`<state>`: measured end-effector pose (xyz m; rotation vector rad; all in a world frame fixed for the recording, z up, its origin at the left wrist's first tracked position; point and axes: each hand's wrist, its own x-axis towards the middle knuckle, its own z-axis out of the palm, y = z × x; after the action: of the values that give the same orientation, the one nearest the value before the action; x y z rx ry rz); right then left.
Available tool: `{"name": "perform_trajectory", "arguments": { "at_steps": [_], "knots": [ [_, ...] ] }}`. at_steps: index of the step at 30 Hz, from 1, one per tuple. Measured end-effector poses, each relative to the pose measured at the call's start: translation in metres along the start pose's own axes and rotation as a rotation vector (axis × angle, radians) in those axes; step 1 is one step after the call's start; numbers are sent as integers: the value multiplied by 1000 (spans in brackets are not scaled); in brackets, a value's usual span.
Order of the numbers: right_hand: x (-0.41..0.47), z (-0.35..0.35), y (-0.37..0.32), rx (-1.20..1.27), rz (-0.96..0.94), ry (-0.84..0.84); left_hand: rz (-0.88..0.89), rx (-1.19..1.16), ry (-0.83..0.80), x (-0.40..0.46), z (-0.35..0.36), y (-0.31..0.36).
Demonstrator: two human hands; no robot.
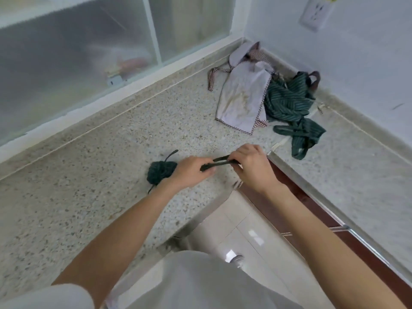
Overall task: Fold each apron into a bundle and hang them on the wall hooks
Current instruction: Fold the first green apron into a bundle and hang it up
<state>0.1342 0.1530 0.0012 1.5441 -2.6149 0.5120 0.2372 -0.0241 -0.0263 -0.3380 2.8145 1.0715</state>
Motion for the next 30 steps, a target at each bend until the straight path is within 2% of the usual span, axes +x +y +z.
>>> {"name": "perform_trajectory", "arguments": {
  "at_steps": [3,6,11,17,21,24,27,30],
  "knots": [
    [-10,-45,51,-70,-30,50,15,-275,-24,24,-3,57],
    [-10,-93,87,-127,-44,58,81,-393,1,42,-14,108],
    [-9,-181,131,158,75,148,225,-607,-63,75,-27,204],
    [-15,-279,175,251,275,271,432,-712,-201,128,-32,308],
    [-12,-327,213,391,365,405,537,-758,-208,176,-36,374],
    [-5,-350,241,300,438,539,611,-731,-143,215,-39,409],
    [11,-368,268,91,532,687,666,-697,-31,263,-49,436],
    [30,-382,287,-155,549,691,707,-612,4,305,-66,454]
  ]
}}
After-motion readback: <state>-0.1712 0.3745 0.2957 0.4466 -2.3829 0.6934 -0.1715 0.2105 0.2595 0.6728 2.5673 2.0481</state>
